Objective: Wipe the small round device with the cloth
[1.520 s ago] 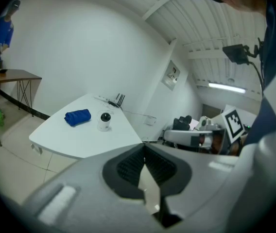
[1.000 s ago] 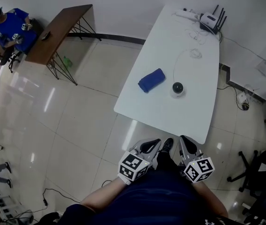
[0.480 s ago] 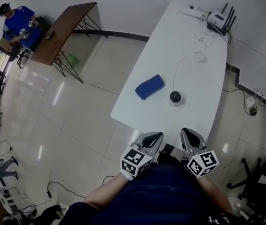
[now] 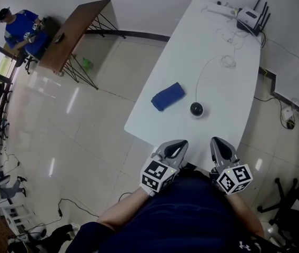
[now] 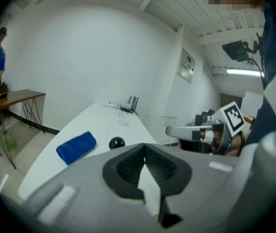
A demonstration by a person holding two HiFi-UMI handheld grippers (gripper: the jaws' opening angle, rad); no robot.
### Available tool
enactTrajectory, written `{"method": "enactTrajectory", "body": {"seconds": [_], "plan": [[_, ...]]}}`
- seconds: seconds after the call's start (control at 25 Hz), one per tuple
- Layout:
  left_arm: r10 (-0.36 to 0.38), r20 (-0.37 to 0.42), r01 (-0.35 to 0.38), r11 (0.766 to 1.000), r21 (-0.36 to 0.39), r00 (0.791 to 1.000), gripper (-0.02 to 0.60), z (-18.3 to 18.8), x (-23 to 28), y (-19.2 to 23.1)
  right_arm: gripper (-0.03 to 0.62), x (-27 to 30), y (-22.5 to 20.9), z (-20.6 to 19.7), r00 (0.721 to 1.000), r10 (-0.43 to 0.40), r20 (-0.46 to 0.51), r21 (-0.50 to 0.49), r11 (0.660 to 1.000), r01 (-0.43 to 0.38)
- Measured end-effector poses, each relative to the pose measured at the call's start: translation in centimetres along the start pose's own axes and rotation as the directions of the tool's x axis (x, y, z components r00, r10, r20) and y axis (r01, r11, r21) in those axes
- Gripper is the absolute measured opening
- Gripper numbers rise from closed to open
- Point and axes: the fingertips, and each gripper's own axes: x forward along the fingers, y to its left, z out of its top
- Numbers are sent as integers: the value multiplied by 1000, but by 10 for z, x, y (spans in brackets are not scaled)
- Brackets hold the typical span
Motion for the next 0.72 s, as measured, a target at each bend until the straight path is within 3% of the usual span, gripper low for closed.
{"method": "enactTrajectory", "body": {"seconds": [0.16,0.24,0.36,0.52,0.6,0.72], "plan": [[77,-6,-77,996,44,997,80,7,14,39,11,4,-4,3,1000,-11,4,6,1000,11],[125,-21,-122,987,106,992,87,8,24,68,11,6,-6,4,1000,-21,6,7,1000,21],[190,-51,-173,956,236,980,100,4,46,115,11,10,-8,6,999,-42,8,11,999,42],[232,-139,-158,901,405,963,144,-13,88,165,11,16,-9,7,997,-77,-2,12,997,77],[265,-220,-136,873,468,939,162,-29,108,188,11,20,-10,6,995,-94,-9,15,995,94],[311,-371,-83,851,518,875,234,-63,131,216,11,24,-13,4,992,-123,-22,19,992,123]]}}
